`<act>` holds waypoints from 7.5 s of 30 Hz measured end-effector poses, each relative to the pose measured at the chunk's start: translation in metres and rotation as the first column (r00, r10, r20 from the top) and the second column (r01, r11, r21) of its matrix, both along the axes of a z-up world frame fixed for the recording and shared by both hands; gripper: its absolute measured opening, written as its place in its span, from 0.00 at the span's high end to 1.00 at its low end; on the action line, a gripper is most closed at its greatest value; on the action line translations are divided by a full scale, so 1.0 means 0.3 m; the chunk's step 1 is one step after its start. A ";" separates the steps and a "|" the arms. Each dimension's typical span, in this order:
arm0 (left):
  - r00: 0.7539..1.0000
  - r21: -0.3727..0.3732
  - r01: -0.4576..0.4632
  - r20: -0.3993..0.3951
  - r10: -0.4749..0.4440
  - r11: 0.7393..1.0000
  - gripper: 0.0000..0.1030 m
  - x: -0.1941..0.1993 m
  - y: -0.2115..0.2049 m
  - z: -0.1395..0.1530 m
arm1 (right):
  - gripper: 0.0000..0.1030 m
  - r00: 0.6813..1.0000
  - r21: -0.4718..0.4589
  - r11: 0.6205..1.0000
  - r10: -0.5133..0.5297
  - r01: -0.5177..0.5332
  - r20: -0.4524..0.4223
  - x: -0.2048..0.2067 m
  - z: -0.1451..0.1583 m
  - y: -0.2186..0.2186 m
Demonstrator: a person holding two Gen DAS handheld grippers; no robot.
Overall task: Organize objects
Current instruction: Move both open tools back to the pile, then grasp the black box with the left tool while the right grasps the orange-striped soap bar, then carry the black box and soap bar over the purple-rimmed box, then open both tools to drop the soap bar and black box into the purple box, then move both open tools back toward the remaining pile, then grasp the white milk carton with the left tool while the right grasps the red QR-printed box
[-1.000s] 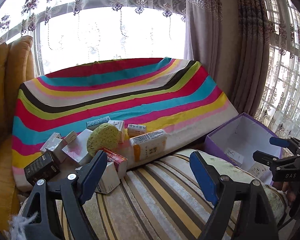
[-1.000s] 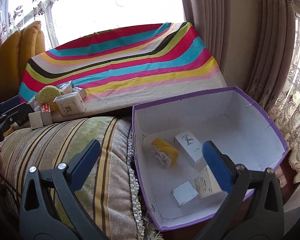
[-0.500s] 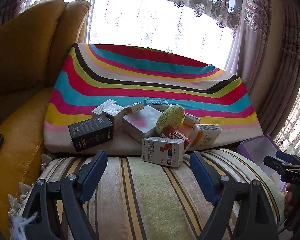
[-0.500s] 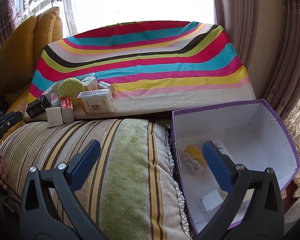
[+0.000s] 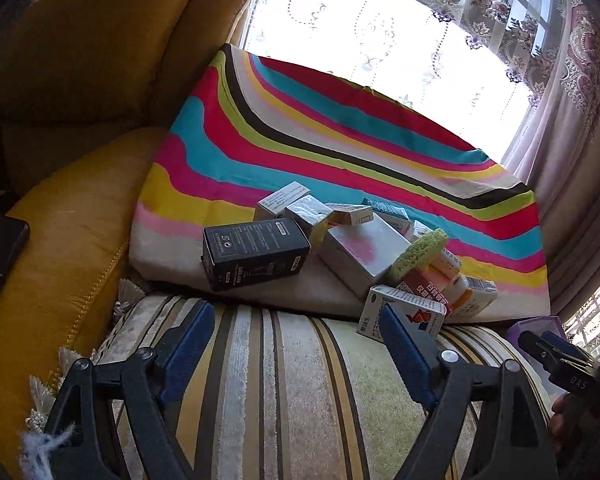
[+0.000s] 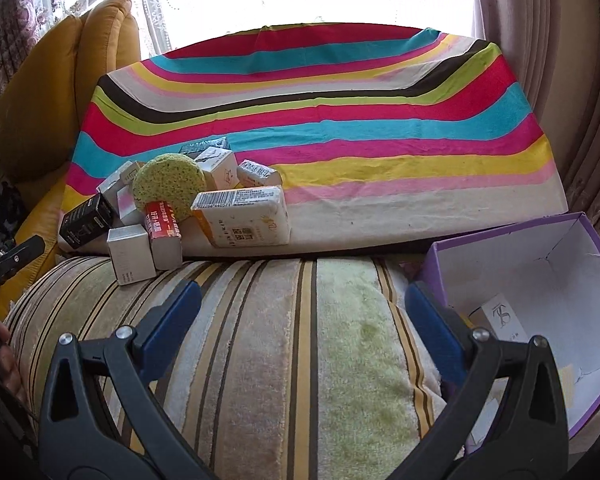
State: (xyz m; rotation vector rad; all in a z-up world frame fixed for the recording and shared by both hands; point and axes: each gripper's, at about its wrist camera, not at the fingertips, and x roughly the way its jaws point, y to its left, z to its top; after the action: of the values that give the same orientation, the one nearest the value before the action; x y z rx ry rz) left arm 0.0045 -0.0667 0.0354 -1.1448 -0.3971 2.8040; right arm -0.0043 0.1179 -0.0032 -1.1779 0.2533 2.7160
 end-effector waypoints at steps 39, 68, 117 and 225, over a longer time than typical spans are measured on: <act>0.935 -0.115 -0.229 0.252 0.252 0.966 0.03 -0.383 -0.009 -0.156 | 0.01 0.994 0.060 0.997 0.033 -0.039 0.105 -0.353 -0.087 -0.106; 0.982 -0.119 -0.166 0.071 0.175 0.979 0.13 -0.150 0.099 -0.029 | 0.25 0.998 0.036 0.999 0.007 -0.010 0.063 -0.226 -0.063 -0.093; 0.765 -0.279 0.614 -0.021 -0.644 0.739 0.13 0.103 1.003 0.062 | 0.25 0.918 -0.005 0.918 -0.395 0.396 0.032 0.376 -0.009 0.518; 0.905 0.126 0.355 0.201 -0.374 0.926 0.31 -0.219 0.302 -0.123 | 0.10 0.979 0.010 0.984 0.179 -0.181 0.093 -0.052 -0.030 -0.079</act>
State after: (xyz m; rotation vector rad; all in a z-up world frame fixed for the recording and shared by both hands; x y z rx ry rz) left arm -0.0611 0.0240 -0.0014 -1.3571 -0.2804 2.3252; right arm -0.0200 0.0941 -0.0122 -1.3791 0.1142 2.7983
